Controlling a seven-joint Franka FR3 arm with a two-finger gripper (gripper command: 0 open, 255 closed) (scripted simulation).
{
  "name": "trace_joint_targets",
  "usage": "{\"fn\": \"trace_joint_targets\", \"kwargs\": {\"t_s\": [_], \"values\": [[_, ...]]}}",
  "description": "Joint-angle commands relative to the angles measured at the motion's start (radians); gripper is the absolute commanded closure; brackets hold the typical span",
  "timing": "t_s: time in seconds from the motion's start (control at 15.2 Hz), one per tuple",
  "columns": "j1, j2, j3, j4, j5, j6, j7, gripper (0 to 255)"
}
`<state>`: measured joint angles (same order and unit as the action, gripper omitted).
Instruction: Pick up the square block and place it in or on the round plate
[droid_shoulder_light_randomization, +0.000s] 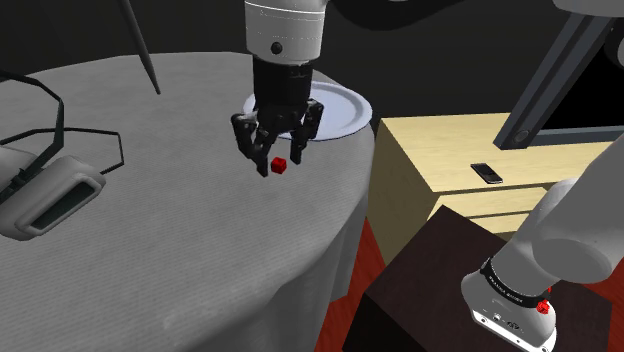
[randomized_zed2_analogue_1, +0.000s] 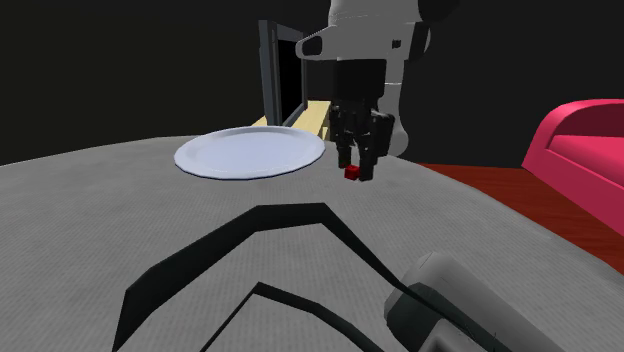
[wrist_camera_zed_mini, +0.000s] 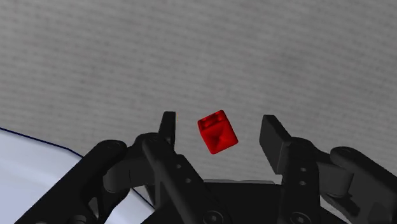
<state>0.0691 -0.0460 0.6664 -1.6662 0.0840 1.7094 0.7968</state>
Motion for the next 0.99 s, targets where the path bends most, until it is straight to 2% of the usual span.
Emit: {"fn": "trace_joint_targets", "kwargs": {"t_s": [0.0, 0.53, 0.92], "values": [[0.000, 0.000, 0.000, 0.000, 0.000, 0.000, 0.000, 255], [0.000, 0.000, 0.000, 0.000, 0.000, 0.000, 0.000, 255], [0.003, 0.026, 0.006, 0.106, -0.018, -0.085, 0.016, 255]]}}
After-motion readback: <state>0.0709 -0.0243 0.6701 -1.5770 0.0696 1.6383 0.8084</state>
